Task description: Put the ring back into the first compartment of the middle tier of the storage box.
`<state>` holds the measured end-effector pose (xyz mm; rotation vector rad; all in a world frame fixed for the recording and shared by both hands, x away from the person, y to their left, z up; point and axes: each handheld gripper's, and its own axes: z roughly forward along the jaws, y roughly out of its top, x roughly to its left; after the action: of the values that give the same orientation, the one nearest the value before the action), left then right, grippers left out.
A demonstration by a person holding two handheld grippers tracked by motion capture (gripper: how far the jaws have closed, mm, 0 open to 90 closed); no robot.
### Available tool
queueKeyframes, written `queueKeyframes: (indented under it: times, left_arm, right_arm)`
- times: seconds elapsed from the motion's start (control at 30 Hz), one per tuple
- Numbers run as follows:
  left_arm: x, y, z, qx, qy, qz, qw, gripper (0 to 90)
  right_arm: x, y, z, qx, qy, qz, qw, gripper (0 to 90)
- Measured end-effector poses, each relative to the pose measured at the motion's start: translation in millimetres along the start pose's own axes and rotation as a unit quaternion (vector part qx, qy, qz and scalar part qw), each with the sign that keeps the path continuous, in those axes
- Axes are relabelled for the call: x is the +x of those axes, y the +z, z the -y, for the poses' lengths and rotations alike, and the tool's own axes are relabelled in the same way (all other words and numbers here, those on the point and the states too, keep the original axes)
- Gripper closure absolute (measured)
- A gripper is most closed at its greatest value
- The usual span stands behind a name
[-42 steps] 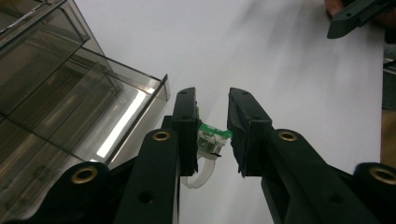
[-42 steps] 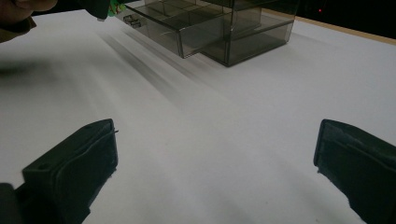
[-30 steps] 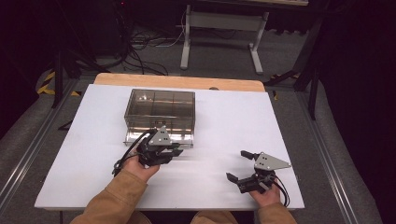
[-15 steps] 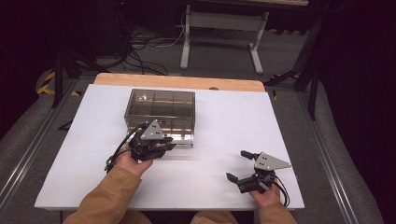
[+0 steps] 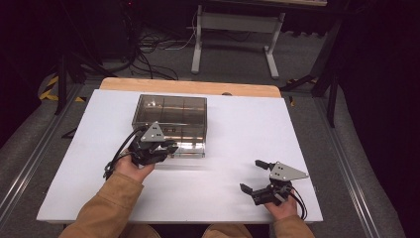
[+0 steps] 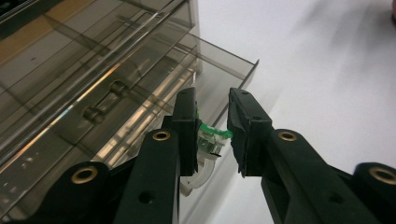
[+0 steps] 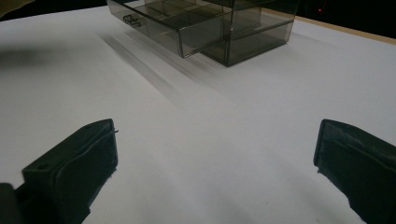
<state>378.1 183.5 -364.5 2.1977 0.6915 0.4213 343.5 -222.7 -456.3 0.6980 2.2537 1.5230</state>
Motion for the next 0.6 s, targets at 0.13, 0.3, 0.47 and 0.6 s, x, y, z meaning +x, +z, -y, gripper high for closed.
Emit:
queueKeyframes:
  times: [0.13,0.3,0.47,0.6]
  left_arm:
    - [5.8,-3.4,1.1,0.002,-0.007,-0.007,0.9999,73.9]
    - [12.5,-6.0,2.6,0.004,-0.013,-0.014,0.9998,73.9]
    - [21.6,-9.0,6.6,0.010,-0.021,-0.024,0.9994,73.9]
    - [26.9,-10.5,8.7,0.014,-0.027,-0.031,0.9990,73.9]
  right_arm:
    - [0.0,0.1,0.0,0.000,0.000,0.000,1.0000,0.0]
    - [-0.1,0.2,0.0,0.000,0.000,0.000,1.0000,0.0]
    - [-0.1,0.2,0.0,0.000,0.000,0.000,1.0000,0.0]
    - [0.0,0.3,0.1,0.000,0.000,0.000,1.0000,0.0]
